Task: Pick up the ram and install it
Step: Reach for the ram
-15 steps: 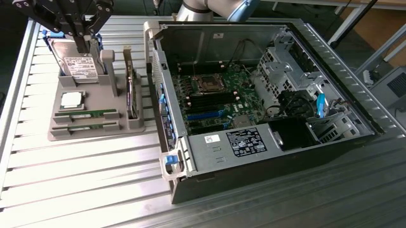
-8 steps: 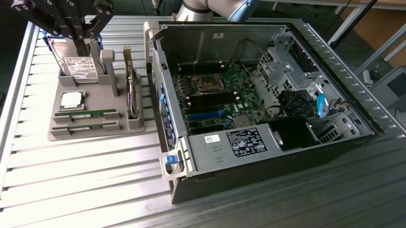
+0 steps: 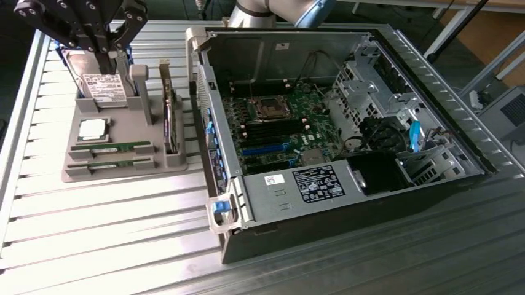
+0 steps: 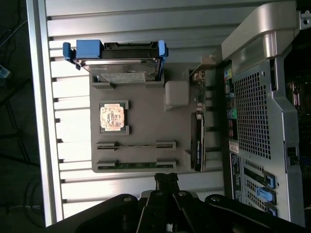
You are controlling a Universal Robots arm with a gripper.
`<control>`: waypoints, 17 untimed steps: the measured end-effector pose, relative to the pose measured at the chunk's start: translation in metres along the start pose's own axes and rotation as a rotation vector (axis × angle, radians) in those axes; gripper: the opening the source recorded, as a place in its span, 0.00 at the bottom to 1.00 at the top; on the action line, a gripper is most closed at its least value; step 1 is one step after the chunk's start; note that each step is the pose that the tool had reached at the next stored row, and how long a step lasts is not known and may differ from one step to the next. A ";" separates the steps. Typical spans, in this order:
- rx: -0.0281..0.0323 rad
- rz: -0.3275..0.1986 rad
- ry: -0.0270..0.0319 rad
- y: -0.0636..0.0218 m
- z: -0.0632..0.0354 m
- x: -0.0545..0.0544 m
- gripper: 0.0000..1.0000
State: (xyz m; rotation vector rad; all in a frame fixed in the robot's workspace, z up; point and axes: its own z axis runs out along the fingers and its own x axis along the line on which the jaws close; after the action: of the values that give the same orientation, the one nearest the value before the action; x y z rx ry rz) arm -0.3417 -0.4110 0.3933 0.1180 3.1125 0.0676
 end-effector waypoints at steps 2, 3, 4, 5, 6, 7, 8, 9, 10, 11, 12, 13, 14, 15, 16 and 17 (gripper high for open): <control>0.0000 0.000 0.0000 -0.0005 0.0000 0.000 0.09; 0.0000 0.000 0.0000 -0.0009 0.0000 0.000 0.09; 0.0000 0.000 0.0000 -0.0013 -0.0001 0.000 0.09; 0.0000 0.000 0.0000 -0.0020 -0.0001 0.000 0.09; 0.0000 0.000 0.0001 -0.0027 -0.0001 0.000 0.09; 0.0000 0.000 0.0000 -0.0031 -0.0001 0.000 0.09; 0.0000 0.000 0.0001 -0.0036 -0.0002 0.000 0.09; 0.0000 0.000 0.0000 -0.0045 -0.0002 0.000 0.09; 0.0000 0.000 0.0000 -0.0050 -0.0002 0.000 0.09; -0.0001 0.000 0.0000 -0.0059 -0.0002 0.000 0.09; 0.0000 0.000 0.0000 -0.0062 -0.0003 0.000 0.09; 0.0000 0.000 0.0000 -0.0063 -0.0003 0.000 0.09; 0.0000 0.000 0.0000 -0.0063 -0.0003 0.000 0.09; 0.0000 0.000 0.0000 -0.0063 -0.0003 0.000 0.09; 0.0000 0.000 0.0000 -0.0063 -0.0003 0.000 0.09; 0.0001 0.000 0.0000 -0.0063 -0.0003 0.000 0.09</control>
State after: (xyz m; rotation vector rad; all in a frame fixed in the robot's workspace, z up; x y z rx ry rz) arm -0.3417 -0.4173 0.3933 0.1180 3.1125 0.0675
